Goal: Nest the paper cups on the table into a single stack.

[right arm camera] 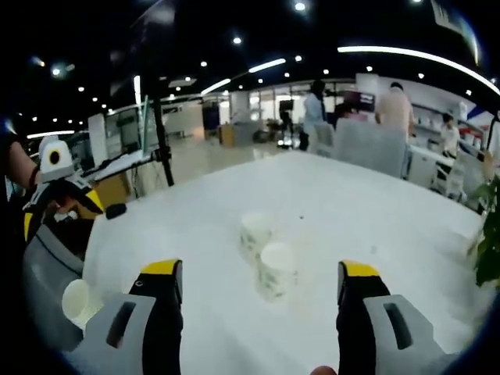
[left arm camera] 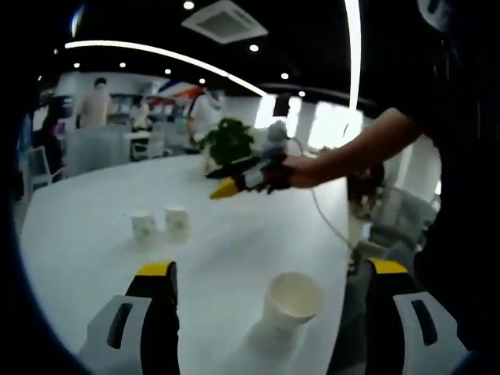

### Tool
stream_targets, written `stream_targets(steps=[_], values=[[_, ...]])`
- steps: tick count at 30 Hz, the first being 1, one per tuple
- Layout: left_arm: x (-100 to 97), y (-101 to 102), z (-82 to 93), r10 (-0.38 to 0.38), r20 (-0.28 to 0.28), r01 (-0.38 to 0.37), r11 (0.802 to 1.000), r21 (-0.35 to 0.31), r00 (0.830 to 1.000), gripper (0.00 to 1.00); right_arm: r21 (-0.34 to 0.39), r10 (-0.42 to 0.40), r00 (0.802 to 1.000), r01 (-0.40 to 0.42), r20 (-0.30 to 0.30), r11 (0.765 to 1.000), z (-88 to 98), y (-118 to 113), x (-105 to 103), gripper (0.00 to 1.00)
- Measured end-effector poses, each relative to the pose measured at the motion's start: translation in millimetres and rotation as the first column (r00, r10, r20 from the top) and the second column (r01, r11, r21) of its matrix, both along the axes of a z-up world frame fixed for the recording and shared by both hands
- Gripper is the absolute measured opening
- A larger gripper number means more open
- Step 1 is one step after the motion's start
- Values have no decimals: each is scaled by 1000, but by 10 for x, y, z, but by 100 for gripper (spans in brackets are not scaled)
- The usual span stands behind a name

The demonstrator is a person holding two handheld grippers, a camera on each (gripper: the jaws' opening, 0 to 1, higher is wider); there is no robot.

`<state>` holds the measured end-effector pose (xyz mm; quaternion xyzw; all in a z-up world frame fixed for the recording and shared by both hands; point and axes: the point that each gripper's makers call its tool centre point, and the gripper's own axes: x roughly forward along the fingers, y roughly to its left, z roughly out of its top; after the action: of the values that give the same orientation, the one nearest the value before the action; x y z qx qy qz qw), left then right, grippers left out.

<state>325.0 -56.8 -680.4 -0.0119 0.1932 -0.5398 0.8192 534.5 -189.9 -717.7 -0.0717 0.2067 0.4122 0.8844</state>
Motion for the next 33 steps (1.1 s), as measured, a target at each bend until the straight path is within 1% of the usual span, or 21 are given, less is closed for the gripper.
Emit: stream_targets(steps=[7,9,14,18,26,33], values=[[-8,27,-52,7,-8,-7,1000,1,1000,100,-19,9,1000,-9,-16,1000,-104,49,90,77],[3,59,-90,15,-16,-15,1000,3,1000,100,-6,5,1000,-5,-26,1000,-120,68,123,77],[7,112,-115,28,-20,-28,1000,2,999,100,-24,13,999,-13,-34,1000,-191,121,188,75],[16,165,-145,47,-26,-47,999,-1,999,100,-41,24,999,-26,-44,999,-284,159,227,74],[23,217,-173,74,-37,-74,997,-9,997,100,-59,43,997,-47,-64,997,-404,267,285,73],[16,253,-223,88,-51,-89,996,-11,995,100,-88,66,994,-74,-84,993,-532,355,374,66]])
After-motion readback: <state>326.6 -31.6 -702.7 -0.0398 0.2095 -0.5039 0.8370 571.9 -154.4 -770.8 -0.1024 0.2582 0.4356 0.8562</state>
